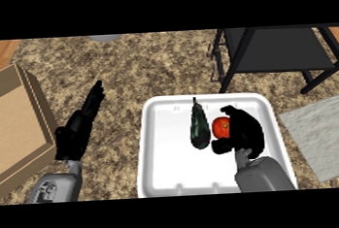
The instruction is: Pick the tomato from the tray and place it in the tiered shelf
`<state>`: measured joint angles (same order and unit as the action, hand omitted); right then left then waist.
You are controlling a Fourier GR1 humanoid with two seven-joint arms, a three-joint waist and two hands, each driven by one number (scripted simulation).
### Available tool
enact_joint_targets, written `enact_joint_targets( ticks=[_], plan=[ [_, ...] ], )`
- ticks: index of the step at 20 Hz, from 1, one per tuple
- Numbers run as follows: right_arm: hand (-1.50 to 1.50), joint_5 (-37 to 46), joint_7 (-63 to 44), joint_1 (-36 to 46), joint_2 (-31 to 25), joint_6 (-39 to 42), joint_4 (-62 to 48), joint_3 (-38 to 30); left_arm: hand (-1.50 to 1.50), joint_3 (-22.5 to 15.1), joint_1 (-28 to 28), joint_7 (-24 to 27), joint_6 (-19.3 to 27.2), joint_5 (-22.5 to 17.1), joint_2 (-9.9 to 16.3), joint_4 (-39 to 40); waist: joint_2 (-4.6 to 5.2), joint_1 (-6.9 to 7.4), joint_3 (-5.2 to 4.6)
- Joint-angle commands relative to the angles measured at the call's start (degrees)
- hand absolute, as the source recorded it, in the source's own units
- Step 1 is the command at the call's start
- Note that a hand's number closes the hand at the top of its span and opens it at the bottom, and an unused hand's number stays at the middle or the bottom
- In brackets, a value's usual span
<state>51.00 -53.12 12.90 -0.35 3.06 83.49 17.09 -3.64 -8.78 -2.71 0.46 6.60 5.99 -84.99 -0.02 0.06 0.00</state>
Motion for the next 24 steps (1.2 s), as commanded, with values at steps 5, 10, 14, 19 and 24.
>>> enact_joint_targets(
  ticks=[5, 10, 14, 19, 24],
  plan=[
    [1.5, 3.8, 3.5, 4.2, -0.4, 1.7, -5.5, 0.1, 0.0, 3.3, -3.8, -0.6, -2.6, -1.6, 1.0, 3.1, 0.07, 0.03, 0.0],
    [1.5, 2.6, 0.7, 4.6, 0.3, -3.3, -5.4, 12.4, 0.0, 1.7, 0.3, 2.8, -2.0, -0.1, 0.3, 2.7, 0.1, 0.74, 0.0],
    [1.5, -1.3, -5.0, 6.6, 0.3, -4.9, -1.8, 25.5, 0.0, 0.1, -4.2, -2.0, 0.7, 2.2, -2.1, 2.7, 0.01, 0.82, 0.02],
    [1.5, -4.7, -8.6, 12.0, 0.3, -10.2, -1.4, 27.6, 0.0, 0.8, 1.9, 3.6, -0.8, 1.6, -1.1, 1.3, 0.04, 0.57, 0.0],
    [1.5, -2.8, -7.7, 9.8, 0.3, -21.7, 9.5, 27.2, 0.0, 0.6, -0.8, 0.3, -1.6, 0.8, -1.4, 2.0, -0.14, 0.69, 0.05]
  ],
)
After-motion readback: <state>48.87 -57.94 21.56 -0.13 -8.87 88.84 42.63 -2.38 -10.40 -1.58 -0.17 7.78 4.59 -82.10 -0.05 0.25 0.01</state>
